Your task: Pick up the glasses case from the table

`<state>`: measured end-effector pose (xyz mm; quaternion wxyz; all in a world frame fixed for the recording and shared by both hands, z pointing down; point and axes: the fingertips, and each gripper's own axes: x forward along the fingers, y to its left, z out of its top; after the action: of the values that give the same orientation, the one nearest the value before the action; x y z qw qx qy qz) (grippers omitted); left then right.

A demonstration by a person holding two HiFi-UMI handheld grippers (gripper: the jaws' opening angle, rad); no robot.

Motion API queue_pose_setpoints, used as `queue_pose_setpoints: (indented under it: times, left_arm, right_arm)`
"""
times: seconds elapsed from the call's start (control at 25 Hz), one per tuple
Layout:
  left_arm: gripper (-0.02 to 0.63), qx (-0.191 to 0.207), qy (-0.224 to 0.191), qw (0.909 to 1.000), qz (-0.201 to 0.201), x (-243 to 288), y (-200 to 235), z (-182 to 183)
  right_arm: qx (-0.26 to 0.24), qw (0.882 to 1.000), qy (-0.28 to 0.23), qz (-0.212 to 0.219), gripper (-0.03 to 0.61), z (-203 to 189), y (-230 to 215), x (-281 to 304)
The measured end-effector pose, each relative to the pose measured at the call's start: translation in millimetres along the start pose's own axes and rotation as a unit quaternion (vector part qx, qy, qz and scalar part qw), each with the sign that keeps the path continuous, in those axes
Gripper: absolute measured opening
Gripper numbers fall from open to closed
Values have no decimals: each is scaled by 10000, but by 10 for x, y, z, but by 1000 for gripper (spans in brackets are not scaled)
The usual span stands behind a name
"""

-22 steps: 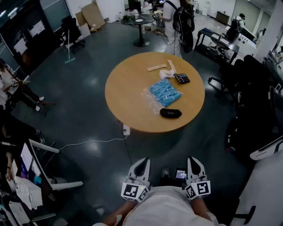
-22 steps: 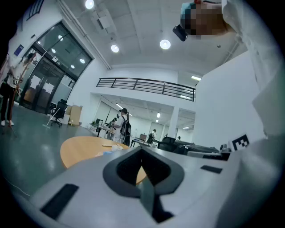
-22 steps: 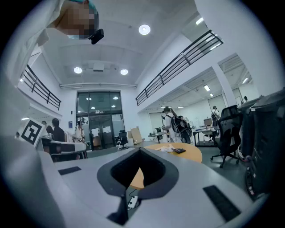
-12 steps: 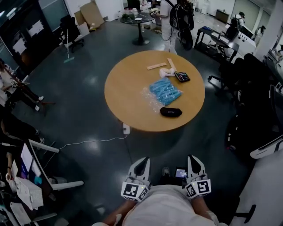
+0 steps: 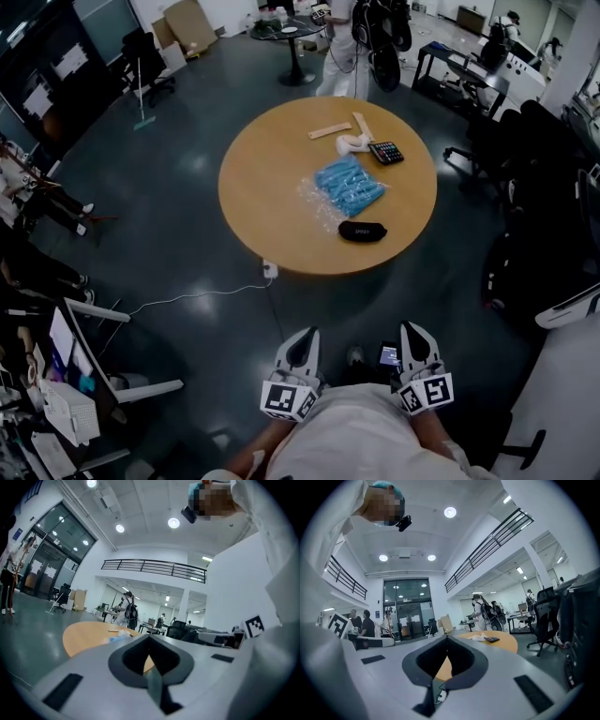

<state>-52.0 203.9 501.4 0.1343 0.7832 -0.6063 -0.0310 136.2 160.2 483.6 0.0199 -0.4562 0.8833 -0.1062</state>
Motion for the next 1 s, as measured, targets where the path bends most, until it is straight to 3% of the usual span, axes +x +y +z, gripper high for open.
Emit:
queue_pose_setpoints:
  times: [0.6,0.84,1.0]
  left_arm:
    - [7,128,380,9990,220,872,-159,-163]
    - [8,133,658,9977,35,1350,108,-231]
    - [8,195,880,9954,-317,1867,371,-301]
  right_arm:
    - [167,9981,328,491,15,2,-870,633]
    - [338,9978,432,361,15,-26,-1107,1102]
    - [297,9987,391,148,15,56,-1254,1579]
